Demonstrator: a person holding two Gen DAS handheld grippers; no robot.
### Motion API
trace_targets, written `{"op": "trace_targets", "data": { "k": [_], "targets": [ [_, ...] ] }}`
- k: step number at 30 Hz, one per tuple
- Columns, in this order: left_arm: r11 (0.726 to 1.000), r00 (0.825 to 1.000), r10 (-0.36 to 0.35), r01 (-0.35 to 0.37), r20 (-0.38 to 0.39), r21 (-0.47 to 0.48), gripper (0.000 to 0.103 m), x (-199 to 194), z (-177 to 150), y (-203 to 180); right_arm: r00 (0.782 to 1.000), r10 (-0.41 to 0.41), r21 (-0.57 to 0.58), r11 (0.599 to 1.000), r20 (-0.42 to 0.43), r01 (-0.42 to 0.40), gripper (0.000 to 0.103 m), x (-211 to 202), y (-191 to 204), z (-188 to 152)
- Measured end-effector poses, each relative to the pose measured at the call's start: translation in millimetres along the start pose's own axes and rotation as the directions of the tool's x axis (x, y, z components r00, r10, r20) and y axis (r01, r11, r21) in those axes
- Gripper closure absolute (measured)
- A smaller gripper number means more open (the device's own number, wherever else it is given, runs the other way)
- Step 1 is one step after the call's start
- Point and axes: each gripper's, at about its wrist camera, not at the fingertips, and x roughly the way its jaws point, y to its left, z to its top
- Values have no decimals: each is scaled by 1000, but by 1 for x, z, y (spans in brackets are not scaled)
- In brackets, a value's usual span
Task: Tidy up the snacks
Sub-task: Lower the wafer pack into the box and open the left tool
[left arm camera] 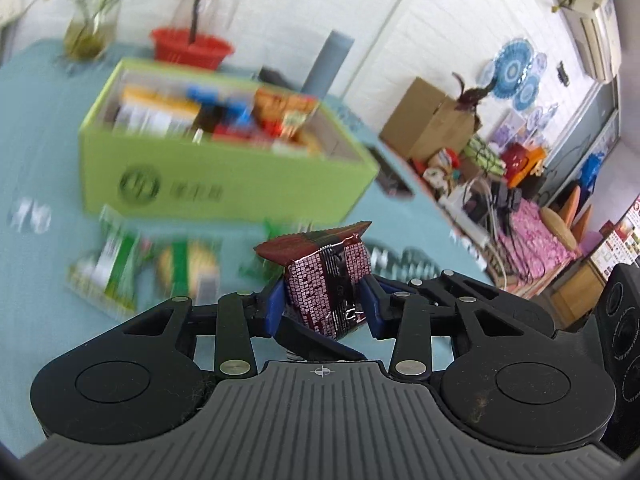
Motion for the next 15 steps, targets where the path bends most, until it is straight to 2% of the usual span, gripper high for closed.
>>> {"op": "trace_targets", "data": {
  "k": [4,8,10,13,14,15],
  "targets": [
    [999,999,-3,0,50,53,84,27,62,-10,999,-20,5,1000,39,19,37,29,-43,48],
    [998,999,10,-13,41,62,83,69,110,-4,1000,-27,15,1000,8,27,36,76,-78,75],
    [998,1000,22,-22,13,60,83,95,123,5,999,-20,34,999,-25,21,35,100,-90,76],
    [997,996,63,-61,-57,41,84,132,123,22,995,12,72,997,-104,-5,34,136,-101,64],
    [997,994,71,-67,-80,42,82,142,120,27,996,16,80,997,-93,-9,31,141,-103,59],
    [996,996,75,-72,-53,58,81,145,116,31,997,6,66,998,-80,-1,29,141,-102,57]
  ]
}}
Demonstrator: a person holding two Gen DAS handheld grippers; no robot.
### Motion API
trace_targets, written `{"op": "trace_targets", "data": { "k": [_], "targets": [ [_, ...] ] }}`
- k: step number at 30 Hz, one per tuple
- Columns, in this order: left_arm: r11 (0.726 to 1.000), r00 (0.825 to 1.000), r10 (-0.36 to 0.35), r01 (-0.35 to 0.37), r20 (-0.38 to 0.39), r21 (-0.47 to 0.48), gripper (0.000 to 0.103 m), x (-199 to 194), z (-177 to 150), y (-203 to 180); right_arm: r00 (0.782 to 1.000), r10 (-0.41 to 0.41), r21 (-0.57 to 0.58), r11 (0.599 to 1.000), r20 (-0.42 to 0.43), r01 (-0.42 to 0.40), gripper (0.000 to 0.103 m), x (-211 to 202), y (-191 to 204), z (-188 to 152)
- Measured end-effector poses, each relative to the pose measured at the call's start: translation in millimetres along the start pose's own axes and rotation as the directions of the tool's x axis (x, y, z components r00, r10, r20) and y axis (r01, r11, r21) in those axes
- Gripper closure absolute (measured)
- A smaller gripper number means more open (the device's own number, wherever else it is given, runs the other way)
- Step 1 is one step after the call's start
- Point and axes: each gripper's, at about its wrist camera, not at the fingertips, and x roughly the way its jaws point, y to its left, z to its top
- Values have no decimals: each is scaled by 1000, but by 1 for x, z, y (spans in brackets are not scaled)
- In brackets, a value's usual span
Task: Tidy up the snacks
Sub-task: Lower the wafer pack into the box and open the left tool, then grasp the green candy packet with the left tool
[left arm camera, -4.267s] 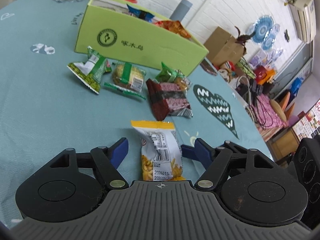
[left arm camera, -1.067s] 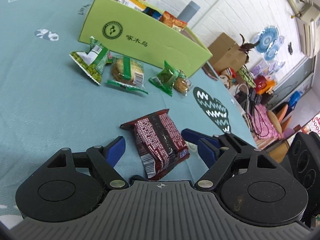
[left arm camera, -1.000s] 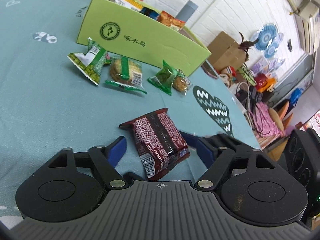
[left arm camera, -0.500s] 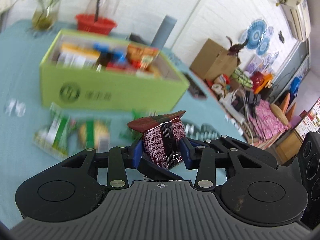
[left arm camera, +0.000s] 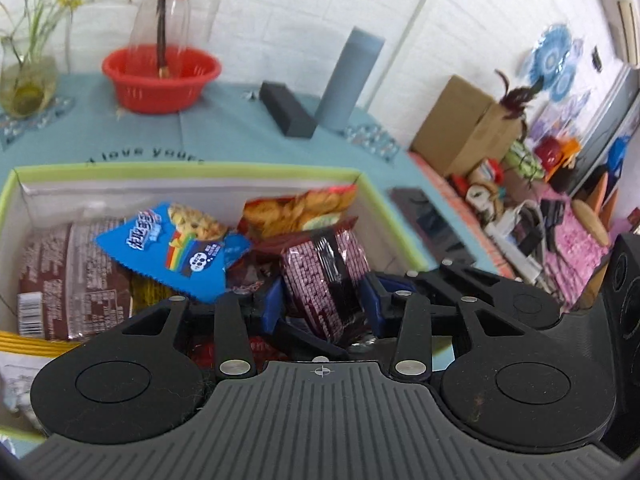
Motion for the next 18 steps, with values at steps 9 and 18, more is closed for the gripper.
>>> {"op": "trace_targets", "data": {
  "k": [9,18],
  "targets": [
    [999,983,-45,41,180,29,41,-62,2,-7,987,2,-10,1000,159,0,3,-64,5,0],
    [996,984,-86,84,158,18,33,-116,-69,-9,996,48,13,999,79,-49,1,-122,40,-75]
  ]
}}
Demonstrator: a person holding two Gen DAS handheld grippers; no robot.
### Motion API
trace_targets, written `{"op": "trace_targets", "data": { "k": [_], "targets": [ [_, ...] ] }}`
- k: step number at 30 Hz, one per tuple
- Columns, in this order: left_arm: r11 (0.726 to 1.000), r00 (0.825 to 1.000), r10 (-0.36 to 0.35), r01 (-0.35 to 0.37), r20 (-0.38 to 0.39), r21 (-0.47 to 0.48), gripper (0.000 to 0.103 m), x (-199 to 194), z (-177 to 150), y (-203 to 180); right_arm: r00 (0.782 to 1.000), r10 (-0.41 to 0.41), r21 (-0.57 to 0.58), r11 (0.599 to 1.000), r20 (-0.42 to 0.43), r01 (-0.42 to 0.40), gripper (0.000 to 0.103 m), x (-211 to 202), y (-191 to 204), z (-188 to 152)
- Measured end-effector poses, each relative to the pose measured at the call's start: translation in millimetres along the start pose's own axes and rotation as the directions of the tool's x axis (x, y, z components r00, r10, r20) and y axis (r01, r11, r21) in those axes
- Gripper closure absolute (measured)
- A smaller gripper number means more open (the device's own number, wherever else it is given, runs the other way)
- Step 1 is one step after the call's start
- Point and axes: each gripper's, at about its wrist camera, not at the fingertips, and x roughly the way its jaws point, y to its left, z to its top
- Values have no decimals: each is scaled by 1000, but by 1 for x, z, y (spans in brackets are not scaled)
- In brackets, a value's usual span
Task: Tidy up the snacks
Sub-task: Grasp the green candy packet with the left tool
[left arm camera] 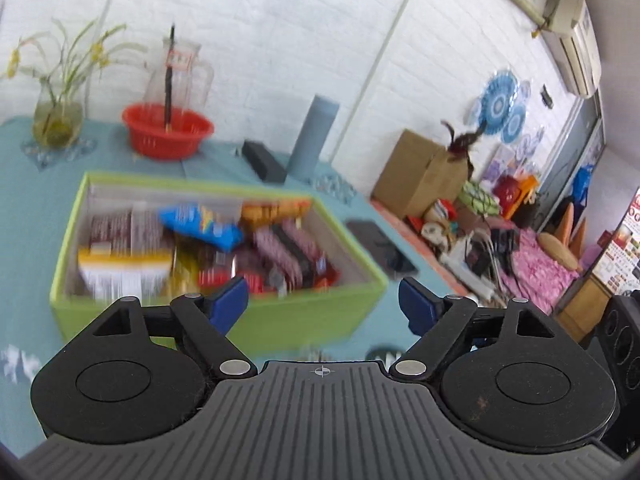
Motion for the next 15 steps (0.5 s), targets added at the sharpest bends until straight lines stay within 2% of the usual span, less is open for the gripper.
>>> {"op": "trace_targets", "data": {
  "k": [3,5,7,9,12,15],
  "targets": [
    [999,995,24,-27,-92,-31,36,9,-31,6,998,22,45,999,-64,-19,1,3,10,-23],
    [997,988,27,-37,-150,-64,53,19,-44,11,996,49,62,997,-79,-44,1,7,14,-29],
    [995,981,22,-41,-192,-96,60,30,-48,17,992,93,60,994,-89,-88,1,14,19,-28],
    [994,978,34,-54,-204,-95,60,40,-47,19,987,119,58,992,-109,-113,1,25,22,-26],
    [993,974,83,-99,-209,-69,60,49,-44,22,985,114,52,993,-133,-108,1,41,17,-20],
    [997,968,50,-65,-247,-51,60,59,-40,26,977,127,27,992,-170,-124,1,59,15,-16]
  ]
}}
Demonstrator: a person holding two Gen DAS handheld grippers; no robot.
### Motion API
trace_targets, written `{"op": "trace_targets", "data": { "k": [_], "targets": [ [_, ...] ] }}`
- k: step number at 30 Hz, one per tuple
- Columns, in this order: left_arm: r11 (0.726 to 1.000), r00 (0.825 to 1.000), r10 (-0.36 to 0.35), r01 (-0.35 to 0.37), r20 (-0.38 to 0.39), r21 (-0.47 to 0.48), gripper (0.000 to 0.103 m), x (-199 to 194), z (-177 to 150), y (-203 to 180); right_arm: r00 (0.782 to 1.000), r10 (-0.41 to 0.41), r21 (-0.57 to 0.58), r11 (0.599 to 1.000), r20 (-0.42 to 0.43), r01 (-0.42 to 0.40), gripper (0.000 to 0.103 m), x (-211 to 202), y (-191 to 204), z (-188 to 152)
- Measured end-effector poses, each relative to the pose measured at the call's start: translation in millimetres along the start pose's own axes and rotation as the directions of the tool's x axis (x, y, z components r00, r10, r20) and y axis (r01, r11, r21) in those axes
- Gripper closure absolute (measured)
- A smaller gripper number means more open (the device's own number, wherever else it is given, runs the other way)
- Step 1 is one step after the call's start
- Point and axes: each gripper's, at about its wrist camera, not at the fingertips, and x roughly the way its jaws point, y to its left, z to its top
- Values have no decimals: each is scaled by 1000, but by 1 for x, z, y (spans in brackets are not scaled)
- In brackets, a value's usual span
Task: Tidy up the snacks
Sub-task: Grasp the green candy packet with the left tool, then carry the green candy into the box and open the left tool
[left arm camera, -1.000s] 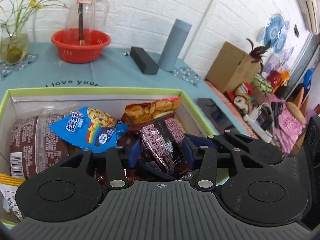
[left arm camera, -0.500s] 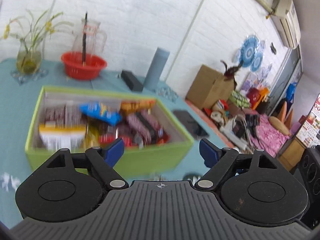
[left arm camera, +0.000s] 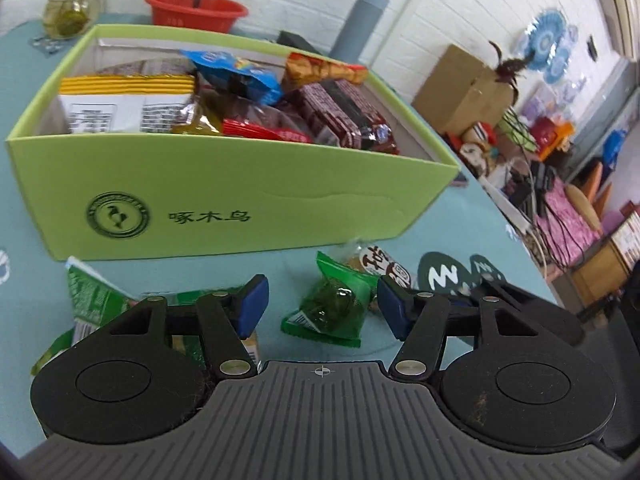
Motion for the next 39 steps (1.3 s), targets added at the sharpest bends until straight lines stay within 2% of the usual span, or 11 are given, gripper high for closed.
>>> {"op": "trace_targets", "data": {
  "k": [3,4,5,7,13,21,27,32,36,38,39],
  "targets": [
    [998,1000,20,-20,-3,55,61,5,2,-2,1000,17,-24,1000,-20,-18,1,11,-3,5],
    [998,1000,13,-12,-16,59,66,7,2,-1,999,24,-30,999,-24,-24,1,15,-4,7],
    [998,999,5,-3,-33,60,78,10,1,-1,999,29,-31,999,-32,-30,1,18,-4,8],
    [998,998,-15,19,-64,61,87,15,-2,2,999,36,-38,999,-38,-37,5,18,-3,6],
    [996,997,-20,25,-71,80,88,2,-22,-10,999,32,-20,999,-43,-33,7,-2,12,-12],
    [995,997,-21,28,-72,99,88,-30,-72,-34,999,26,-18,999,-42,-27,7,-47,46,-52],
    [994,999,-9,12,-32,107,84,-55,-110,-48,999,25,-27,999,-27,-26,7,-65,69,-75],
    [996,998,46,-49,41,79,57,-78,-118,-45,998,-50,3,999,28,50,7,-79,69,-79],
    [999,999,24,-25,34,31,58,-74,-111,-35,998,-62,15,998,31,62,7,-71,66,-75],
    [1000,1000,23,-23,9,14,62,-67,-110,-32,997,-73,-3,997,23,73,21,-64,67,-71],
    [1000,1000,12,-12,13,10,62,-65,-110,-31,997,-70,-6,998,14,70,37,-59,66,-70]
  ]
}}
